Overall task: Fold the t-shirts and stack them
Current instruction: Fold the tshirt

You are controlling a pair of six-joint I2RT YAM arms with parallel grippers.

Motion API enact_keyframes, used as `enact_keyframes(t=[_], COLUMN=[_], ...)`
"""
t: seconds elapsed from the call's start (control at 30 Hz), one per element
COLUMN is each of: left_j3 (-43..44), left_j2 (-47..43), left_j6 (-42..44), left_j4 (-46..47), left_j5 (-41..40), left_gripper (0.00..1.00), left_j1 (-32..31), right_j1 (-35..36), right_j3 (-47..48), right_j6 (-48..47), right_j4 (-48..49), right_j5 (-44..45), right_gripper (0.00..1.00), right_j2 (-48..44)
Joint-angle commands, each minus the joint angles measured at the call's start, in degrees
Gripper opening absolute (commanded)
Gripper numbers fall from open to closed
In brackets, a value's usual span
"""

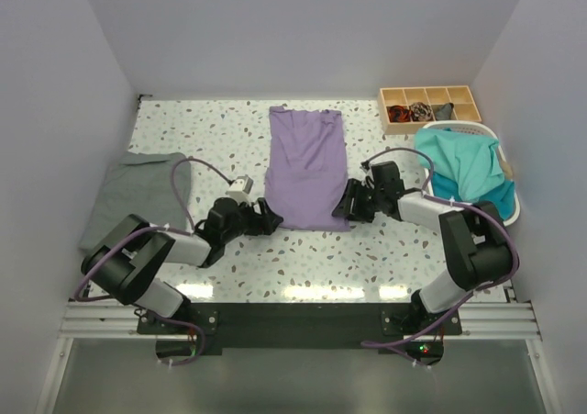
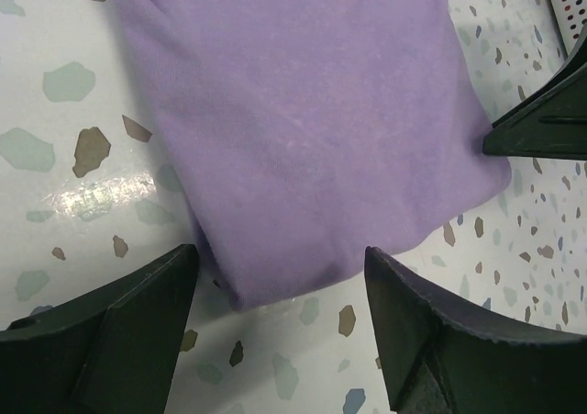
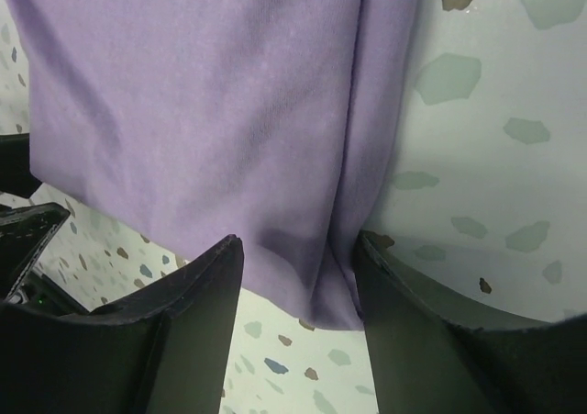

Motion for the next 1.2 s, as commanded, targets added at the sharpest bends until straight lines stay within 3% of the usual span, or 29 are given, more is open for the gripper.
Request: enact_keyframes(t=[0.0, 0.23, 0.33, 0.37, 0.6, 1.0, 1.03, 1.13, 1.17], left_j3=[-0.8, -0.1, 0.1, 0.3, 0.6, -2.0, -2.7, -4.3, -4.6], left_j2=[4.3, 7.8, 8.0, 8.0, 4.8, -8.7, -9.5, -12.5, -13.7], left_j6=[-1.0, -1.0, -0.7, -0.5, 0.1, -5.6, -7.0, -9.4, -9.8], left_j4=[-6.6, -4.6, -5.2, -5.7, -12.7, -28.9, -30.0, -31.0, -31.5], left_j5=[1.2, 1.7, 1.8, 1.9, 1.8, -2.3, -2.7, -4.6, -5.7], left_gripper=[0.77, 0.61, 0.48, 0.39, 0.00, 0.00, 0.07, 0.52, 0.56], left_j1=[-1.0, -1.7, -1.9, -2.0, -3.6, -12.9, -14.6, -17.6, -18.0], right_j1=[0.5, 0.4, 0.5, 0.5, 0.5, 0.5, 0.4, 0.4, 0.5], right_j3=[-3.3, -3.8, -4.2, -4.1, -4.2, -12.2, -13.0, -16.1, -17.2], right_j6=[0.0, 0.0, 0.2, 0.2, -1.4, -3.0, -2.8, -2.3, -1.2], right_j4=[-7.0, -4.7, -2.4, -2.4, -5.7, -18.5, -19.0, -21.0, -20.8], right_j5=[2.8, 1.1, -0.9, -1.1, 0.0, 3.2, 3.4, 5.2, 5.0], right_gripper=[0.51, 0.19, 0.07, 0.02, 0.00, 0.00, 0.10, 0.48, 0.52], right_j2=[1.4, 3.1, 3.2, 3.2, -0.6, -19.4, -20.7, -26.7, -28.2])
